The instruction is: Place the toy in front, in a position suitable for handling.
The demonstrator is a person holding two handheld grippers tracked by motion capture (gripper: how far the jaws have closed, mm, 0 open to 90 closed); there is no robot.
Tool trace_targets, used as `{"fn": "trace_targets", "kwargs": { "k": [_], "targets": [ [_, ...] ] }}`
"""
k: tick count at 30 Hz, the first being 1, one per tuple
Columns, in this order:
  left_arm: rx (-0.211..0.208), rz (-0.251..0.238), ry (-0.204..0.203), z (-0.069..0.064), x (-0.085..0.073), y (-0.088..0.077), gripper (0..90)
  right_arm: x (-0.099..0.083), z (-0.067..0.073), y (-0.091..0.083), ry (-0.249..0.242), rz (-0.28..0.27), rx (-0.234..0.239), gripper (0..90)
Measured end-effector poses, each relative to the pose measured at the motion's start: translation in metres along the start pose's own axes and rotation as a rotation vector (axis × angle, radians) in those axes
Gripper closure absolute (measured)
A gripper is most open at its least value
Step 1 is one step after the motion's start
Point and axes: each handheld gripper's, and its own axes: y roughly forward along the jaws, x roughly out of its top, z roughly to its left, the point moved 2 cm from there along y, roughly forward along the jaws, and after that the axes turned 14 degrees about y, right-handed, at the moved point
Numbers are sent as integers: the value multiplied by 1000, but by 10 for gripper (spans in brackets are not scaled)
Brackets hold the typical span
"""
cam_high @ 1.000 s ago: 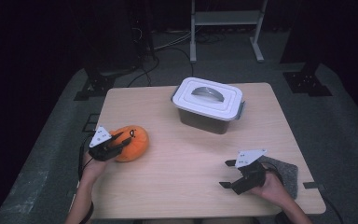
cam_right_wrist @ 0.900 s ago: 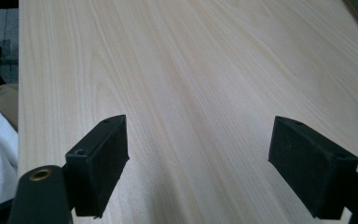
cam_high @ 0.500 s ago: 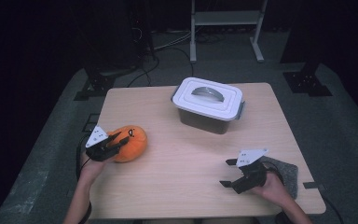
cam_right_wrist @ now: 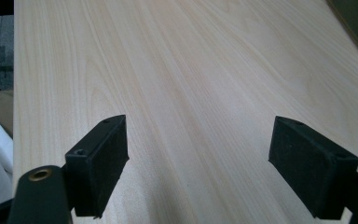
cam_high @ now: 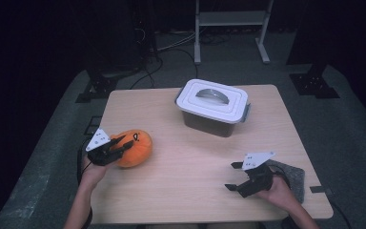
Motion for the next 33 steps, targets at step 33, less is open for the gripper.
{"fn": "trace_targets", "kwargs": {
  "k": [33],
  "targets": [
    [-201, -119, 127, -69, 79, 34, 653, 0, -3, -4, 2, -18, -12, 183]
  ]
}}
